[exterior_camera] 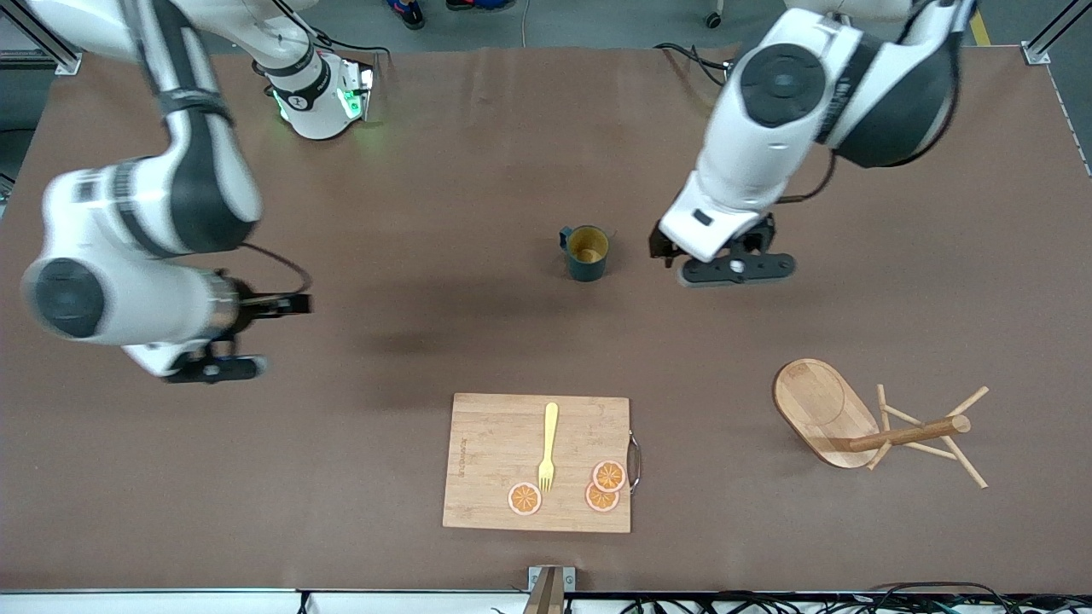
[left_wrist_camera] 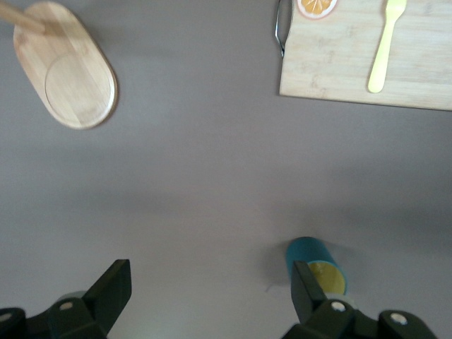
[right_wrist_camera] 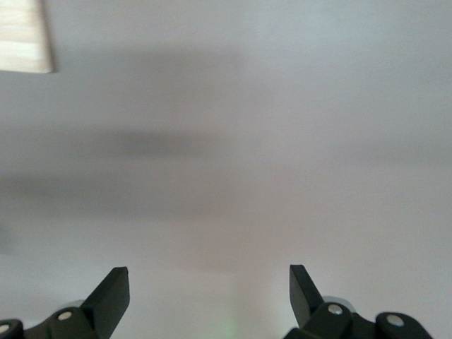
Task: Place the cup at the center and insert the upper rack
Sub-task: 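Open and withdraw the right gripper while the left gripper reaches the mug, then lower the left gripper onto the mug handle and close it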
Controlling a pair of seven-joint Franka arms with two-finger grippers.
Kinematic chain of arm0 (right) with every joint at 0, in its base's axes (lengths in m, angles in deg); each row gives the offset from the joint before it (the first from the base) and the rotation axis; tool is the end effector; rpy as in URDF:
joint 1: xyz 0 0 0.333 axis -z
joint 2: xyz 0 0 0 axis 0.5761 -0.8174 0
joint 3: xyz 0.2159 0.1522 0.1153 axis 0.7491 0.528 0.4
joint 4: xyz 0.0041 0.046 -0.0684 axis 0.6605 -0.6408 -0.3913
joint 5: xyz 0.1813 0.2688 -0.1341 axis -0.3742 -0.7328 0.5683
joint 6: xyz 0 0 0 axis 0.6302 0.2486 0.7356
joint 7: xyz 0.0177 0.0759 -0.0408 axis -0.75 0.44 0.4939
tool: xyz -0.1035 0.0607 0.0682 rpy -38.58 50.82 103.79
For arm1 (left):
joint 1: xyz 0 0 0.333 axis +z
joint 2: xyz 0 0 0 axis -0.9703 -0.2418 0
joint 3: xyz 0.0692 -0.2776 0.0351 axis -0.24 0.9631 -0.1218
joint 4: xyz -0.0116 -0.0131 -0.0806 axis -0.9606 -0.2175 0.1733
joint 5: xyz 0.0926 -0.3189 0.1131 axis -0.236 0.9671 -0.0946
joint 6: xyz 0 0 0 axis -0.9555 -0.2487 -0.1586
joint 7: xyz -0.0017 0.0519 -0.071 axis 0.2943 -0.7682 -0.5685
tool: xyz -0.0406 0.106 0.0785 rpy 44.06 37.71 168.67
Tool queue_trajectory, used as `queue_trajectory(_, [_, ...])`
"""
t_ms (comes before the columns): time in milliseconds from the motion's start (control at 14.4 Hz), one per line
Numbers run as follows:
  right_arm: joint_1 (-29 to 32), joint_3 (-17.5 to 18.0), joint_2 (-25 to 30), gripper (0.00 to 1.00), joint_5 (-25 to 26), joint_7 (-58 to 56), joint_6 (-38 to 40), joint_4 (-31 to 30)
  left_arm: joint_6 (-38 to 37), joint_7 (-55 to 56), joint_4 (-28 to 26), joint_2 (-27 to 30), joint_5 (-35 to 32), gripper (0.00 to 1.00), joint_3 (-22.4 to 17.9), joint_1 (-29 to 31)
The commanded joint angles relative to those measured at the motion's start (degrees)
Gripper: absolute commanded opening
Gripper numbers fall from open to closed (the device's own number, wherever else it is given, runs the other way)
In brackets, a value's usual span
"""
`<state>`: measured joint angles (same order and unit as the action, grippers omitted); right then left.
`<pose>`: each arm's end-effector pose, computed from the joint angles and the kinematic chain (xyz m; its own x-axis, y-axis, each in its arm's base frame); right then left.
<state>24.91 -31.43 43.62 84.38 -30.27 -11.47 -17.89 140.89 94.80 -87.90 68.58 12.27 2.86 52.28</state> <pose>0.5795 0.0591 0.4041 0.9555 0.0575 -0.2895 0.0539 -0.9983 -0.0206 0.4809 -0.3265 0.4497 0.9976 0.0689 -0.0023 0.0685 -0.9941 -0.0846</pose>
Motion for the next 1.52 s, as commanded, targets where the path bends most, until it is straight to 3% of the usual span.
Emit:
queue_trajectory(0, [3.1, 1.4, 3.8, 1.00, 6.5, -1.7, -0.2, -2.4, 0.9, 8.9, 0.0, -2.5, -4.1, 1.00, -0.2, -4.5])
queue_trajectory(347, [6.9, 1.3, 8.0, 1.00, 7.6, -4.8, 1.7, -1.8, 5.7, 29.6, 0.0, -8.4, -4.9, 1.00, -0.3, -12.9])
queue_trajectory(693, [8.9, 1.4, 7.7, 1.00, 7.8, -5.6, 5.6, 2.9, 8.2, 57.3, 0.4, -16.9, -14.0, 1.00, -0.3, -22.0])
queue_trajectory(1040, [8.8, 1.7, 7.5, 1.00, 7.5, -5.6, 7.8, 6.7, 8.6, 70.1, -0.1, -19.9, -15.0, 1.00, -1.0, -28.5])
queue_trajectory(1455, [8.8, 1.8, 7.9, 1.00, 6.3, -5.6, 11.1, 6.6, 8.1, 81.8, -0.8, -24.9, -18.6, 1.00, -2.2, -34.8])
